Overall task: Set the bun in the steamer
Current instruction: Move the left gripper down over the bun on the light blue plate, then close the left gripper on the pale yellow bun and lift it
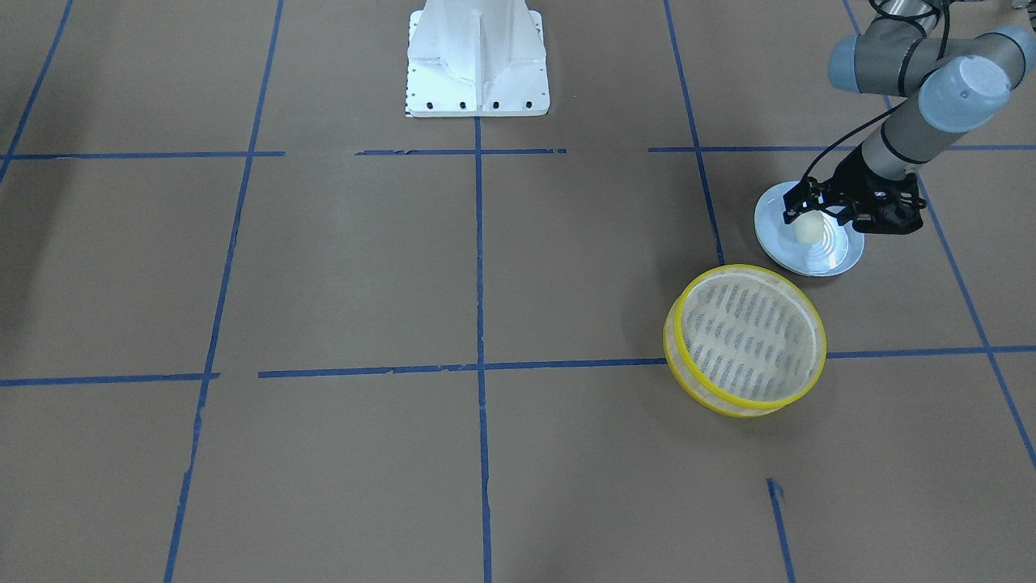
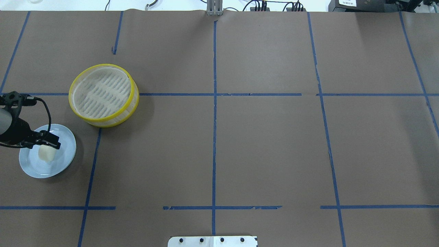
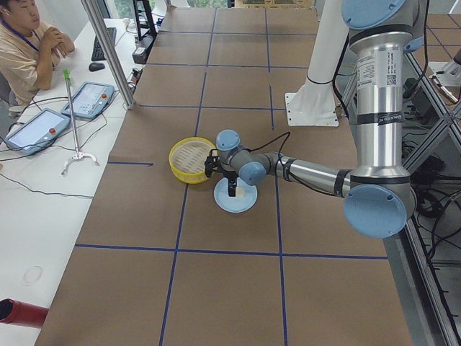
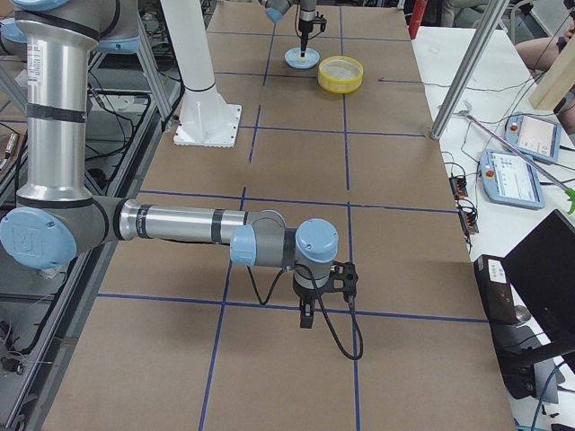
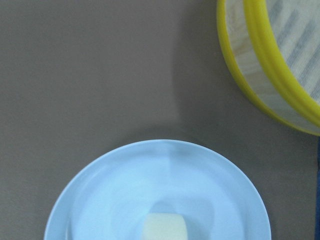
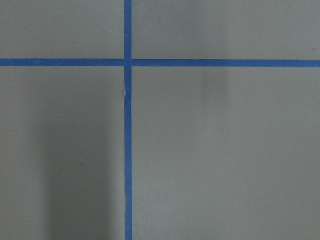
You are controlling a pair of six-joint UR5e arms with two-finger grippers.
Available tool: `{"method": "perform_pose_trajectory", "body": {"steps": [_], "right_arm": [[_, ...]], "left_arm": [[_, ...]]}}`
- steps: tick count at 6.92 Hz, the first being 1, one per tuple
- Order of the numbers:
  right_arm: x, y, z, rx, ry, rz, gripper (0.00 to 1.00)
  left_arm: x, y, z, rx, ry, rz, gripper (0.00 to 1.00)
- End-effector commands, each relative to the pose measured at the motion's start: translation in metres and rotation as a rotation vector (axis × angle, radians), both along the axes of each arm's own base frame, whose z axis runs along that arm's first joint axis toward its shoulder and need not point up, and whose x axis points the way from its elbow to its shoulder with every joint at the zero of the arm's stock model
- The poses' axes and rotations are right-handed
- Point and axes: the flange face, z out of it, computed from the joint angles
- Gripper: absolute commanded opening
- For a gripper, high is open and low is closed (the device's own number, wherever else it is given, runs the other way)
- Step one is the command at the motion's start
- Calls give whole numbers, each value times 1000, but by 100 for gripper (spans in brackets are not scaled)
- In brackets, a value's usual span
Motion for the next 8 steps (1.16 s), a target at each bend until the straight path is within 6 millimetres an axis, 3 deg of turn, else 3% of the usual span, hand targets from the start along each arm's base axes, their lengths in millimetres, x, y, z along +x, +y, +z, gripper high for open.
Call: {"method": "perform_pose_trajectory", "body": {"steps": [1,4,8], "right_arm": [[0,0,0,0,0,0,100],[0,0,0,0,0,0,100],[0,0,0,0,0,0,100]], "left_arm": [[0,19,18,-19,-1,-10,98],[11,12,17,29,-33,-31,97],[19,7,20,25,-38,-27,82]]}}
